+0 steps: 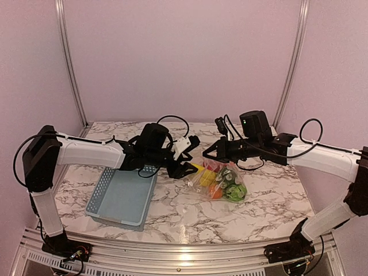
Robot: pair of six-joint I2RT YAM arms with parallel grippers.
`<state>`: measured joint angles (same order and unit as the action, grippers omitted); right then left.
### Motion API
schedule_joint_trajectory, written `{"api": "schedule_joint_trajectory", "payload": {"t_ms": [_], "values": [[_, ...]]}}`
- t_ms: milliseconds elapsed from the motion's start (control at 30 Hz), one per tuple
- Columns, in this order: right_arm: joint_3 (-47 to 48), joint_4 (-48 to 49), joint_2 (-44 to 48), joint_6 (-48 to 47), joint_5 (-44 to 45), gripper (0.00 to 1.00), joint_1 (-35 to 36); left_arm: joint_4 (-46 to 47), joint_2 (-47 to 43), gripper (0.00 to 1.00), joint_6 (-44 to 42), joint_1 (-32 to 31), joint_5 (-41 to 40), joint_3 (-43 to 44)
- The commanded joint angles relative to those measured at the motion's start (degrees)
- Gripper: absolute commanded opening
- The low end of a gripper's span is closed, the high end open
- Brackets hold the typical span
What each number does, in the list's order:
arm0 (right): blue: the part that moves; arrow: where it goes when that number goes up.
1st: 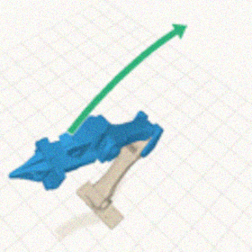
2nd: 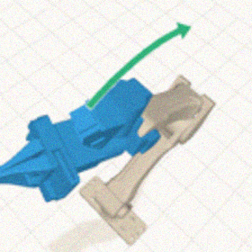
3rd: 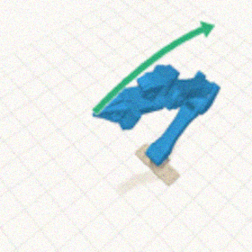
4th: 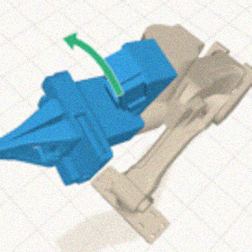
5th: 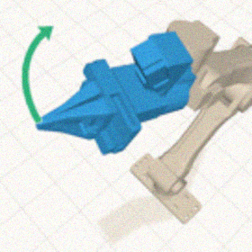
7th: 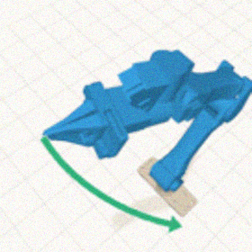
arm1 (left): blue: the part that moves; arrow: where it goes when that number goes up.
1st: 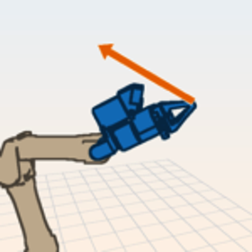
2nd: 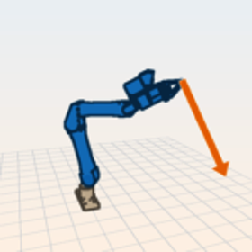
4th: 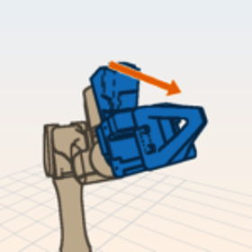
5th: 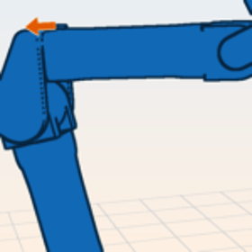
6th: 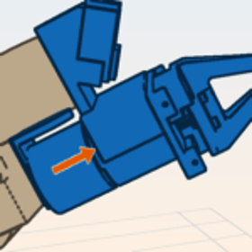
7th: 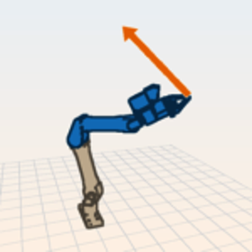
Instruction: Open the zip-top bag and remove the fake food
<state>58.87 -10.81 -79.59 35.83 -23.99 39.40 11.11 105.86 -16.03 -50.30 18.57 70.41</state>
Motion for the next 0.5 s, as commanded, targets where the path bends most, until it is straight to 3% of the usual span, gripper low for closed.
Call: {"api": "schedule_joint_trajectory", "payload": {"t_ms": [0,100,200,467], "values": [[0.91,-0.87,-0.24,0.41,0.61,0.0,0.53,-1.65,3.42,0.61,-1.57,-0.46,-1.55,2.71],[1.13,-1.14,-0.56,0.51,0.82,0.0,0.55,-5.76,4.58,0.63,-2.07,-0.71,-0.41,4.17],[1.16,-1.23,-0.5,0.47,1.15,0.0,0.51,-10.4,3.34,0.58,-3.73,-1.51,-0.53,3.72],[0.85,-0.38,-0.84,0.22,1.21,0.0,0.51,-19.54,-8.52,0.6,-6.25,-1.76,-3.2,-6.08]]}}
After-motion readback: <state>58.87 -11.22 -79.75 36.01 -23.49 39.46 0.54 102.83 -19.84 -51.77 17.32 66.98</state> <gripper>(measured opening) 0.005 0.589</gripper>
